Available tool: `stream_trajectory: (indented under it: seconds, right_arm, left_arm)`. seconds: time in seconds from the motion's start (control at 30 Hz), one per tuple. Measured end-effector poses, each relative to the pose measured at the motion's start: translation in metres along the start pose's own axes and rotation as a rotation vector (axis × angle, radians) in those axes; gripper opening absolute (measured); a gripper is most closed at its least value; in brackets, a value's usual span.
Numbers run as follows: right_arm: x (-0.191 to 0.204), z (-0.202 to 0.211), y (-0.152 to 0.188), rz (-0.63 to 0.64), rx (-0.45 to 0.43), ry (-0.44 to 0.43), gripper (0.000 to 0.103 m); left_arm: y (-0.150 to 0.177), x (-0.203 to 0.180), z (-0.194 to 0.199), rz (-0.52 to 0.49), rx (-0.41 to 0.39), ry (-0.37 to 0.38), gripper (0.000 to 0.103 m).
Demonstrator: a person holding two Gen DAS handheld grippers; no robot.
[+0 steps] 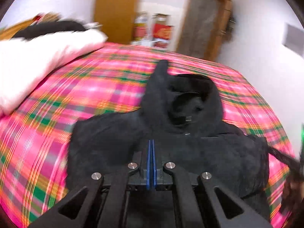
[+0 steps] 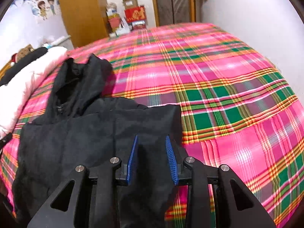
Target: Fold large clothes
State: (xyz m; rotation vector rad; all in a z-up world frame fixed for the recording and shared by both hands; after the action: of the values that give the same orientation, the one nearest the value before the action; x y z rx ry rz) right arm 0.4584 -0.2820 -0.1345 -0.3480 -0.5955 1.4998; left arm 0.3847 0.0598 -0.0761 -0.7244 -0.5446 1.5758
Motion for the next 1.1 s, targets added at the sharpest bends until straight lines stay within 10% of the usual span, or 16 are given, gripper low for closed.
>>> stream_trajectory:
  seconds: [0.23,0.7,1.1]
  right_arm:
    - [-0.001,-0.048,0.018,0.005,0.089,0.02,0.031]
    - [0.023,0.046,0.035,0.04,-0.01,-0.021,0.031]
    - [0.045,-0.01,0.074,0.107,0.159,-0.004,0.031]
  left_arm:
    - [0.033,-0.005,-0.083,-0.106,0.192,-0.015,0.003]
    - [0.032,0.013,-0.039,-0.011,0.181,-0.015,0.003]
    - [0.073,-0.001,-0.065,-0.108,0.273,-0.067,0.003]
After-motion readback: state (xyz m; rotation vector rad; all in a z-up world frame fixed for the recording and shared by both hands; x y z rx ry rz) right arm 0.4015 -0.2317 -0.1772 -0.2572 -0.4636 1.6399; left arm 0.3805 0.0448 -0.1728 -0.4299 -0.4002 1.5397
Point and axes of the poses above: each gripper's, at about its wrist camera, not at the fingertips, and z roughly against the way its jaws point, x to its left, y to its underside, the point moved 5 cm from there along -z, roughly the way its jaws point, and after that the axes turned 2 degrees about x, right-handed, at the moved point
